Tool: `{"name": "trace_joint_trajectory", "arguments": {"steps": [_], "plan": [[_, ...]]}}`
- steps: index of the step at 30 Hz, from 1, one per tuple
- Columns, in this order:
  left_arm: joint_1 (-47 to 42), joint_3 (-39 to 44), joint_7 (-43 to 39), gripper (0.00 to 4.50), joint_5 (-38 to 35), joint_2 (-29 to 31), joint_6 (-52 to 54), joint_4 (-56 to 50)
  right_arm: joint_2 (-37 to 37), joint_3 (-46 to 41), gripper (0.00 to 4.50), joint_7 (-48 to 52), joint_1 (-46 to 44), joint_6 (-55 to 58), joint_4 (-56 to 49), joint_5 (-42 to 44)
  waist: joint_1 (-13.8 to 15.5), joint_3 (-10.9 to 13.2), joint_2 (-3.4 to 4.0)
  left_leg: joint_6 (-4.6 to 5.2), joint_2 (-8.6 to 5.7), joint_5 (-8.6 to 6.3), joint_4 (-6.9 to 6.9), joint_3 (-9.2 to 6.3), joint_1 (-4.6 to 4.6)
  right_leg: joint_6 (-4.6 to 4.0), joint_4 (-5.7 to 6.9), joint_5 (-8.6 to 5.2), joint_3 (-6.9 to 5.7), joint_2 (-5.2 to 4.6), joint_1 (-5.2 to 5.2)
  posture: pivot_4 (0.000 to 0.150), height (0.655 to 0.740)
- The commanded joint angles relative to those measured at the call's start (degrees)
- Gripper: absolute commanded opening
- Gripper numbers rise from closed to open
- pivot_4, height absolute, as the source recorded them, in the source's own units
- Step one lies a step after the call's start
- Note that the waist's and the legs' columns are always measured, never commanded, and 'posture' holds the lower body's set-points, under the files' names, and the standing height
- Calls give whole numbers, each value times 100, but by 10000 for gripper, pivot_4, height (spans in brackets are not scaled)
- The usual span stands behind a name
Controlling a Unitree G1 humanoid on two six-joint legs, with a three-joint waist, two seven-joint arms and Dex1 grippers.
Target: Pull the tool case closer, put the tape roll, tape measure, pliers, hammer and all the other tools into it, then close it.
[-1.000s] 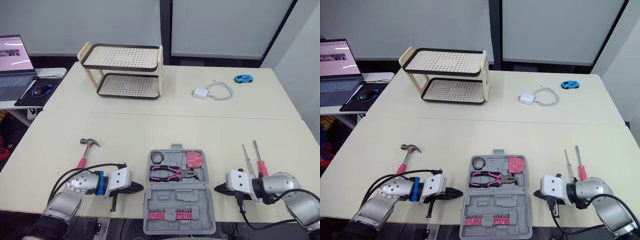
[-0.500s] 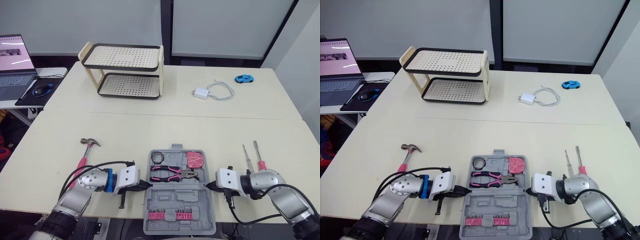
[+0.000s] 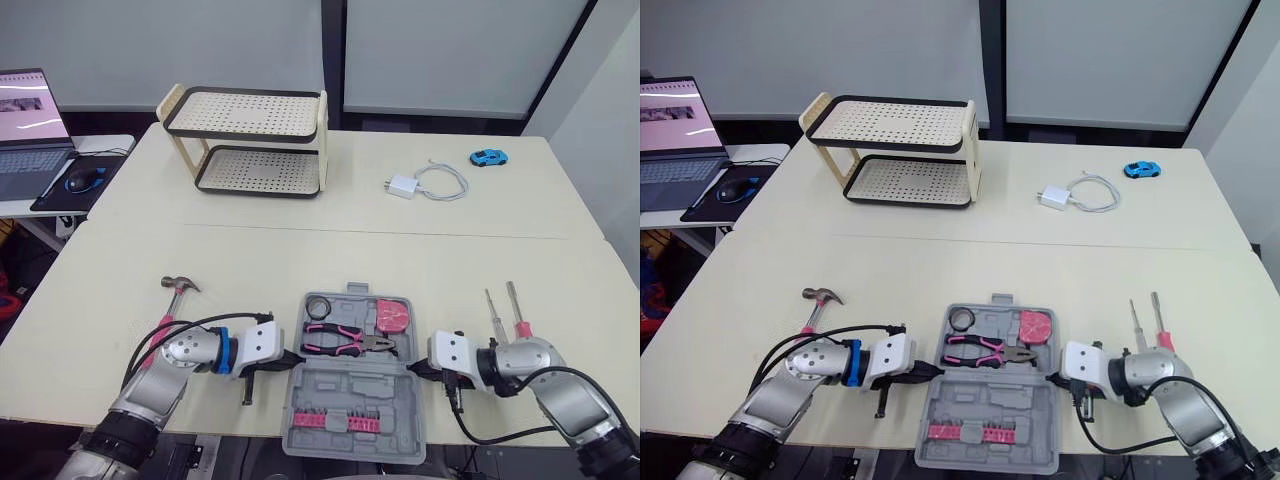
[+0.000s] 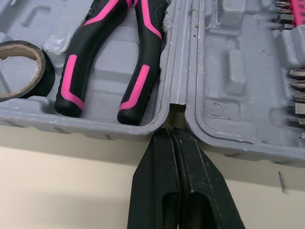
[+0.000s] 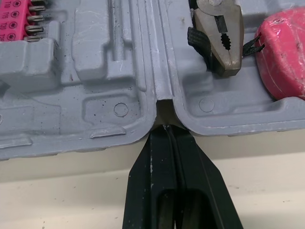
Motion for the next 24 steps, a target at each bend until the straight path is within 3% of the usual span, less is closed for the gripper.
{"name": "trace_joint_trajectory", "arguments": {"steps": [1,24], "plan": [[-199,-90,59,244,-68,-198,-57,-165,206,28,0,-95,-210,1,-249,111,-1,0,0,0,0,0,0,1,0,0,0,0,0,0,0,1500,7350],[-893,-106,285,244,279,-536,-321,679,612,105,0,-327,-803,130,245,-170,11,1,2,-1,-3,1,1,-8,-14,1,3,1,-7,-1,-10,1500,7350]]}}
